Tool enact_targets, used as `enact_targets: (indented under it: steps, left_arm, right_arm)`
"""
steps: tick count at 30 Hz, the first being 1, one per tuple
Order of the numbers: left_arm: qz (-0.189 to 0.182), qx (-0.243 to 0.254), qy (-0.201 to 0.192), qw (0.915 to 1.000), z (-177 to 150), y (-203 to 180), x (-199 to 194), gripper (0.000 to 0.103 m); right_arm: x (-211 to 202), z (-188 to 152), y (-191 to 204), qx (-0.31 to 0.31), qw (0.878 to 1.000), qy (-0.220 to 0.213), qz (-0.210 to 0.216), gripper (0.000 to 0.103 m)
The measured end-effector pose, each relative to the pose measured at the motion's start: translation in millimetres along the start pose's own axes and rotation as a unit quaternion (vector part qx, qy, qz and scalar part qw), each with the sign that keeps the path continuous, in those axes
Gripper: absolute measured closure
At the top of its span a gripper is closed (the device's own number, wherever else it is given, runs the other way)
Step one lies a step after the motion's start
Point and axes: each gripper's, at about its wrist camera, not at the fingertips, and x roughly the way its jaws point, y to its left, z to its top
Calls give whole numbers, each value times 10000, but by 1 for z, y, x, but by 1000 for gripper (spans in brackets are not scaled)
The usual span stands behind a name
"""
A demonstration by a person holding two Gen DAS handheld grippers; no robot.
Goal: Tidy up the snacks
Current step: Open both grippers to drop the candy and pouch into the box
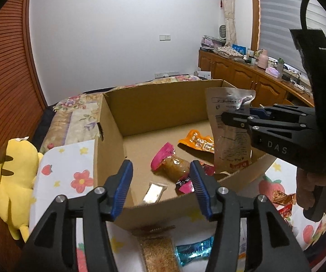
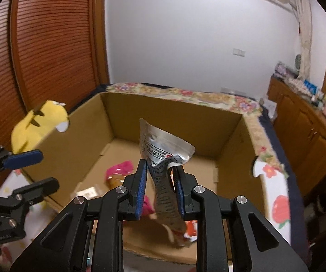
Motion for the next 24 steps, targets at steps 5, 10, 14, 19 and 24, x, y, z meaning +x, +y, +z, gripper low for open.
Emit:
enact_targets:
  steps: [5,10,14,19,24]
  left_arm:
    - [-62,-44,-26,10000,-6,4,-12,34]
    - [-27,-91,-116,9999,-7,9,-24,22]
    - [-39,-177,-94,9998,-8,12,-32,13]
    - [-43,-253,-63,9997,-13,17,-40,9]
    - [-58,-395,4,9992,-19,24,-45,4]
  right_arm:
    - [2,-1,11,33,9993,101,358,82]
    - [6,-1,14,219,9962,285,798,75]
    - [3,-2,20,230,9942,299,1011,67]
    - [-10,-1,30,79,9941,214,1057,44]
    - [-20,1,29,84,9945,159,1036,44]
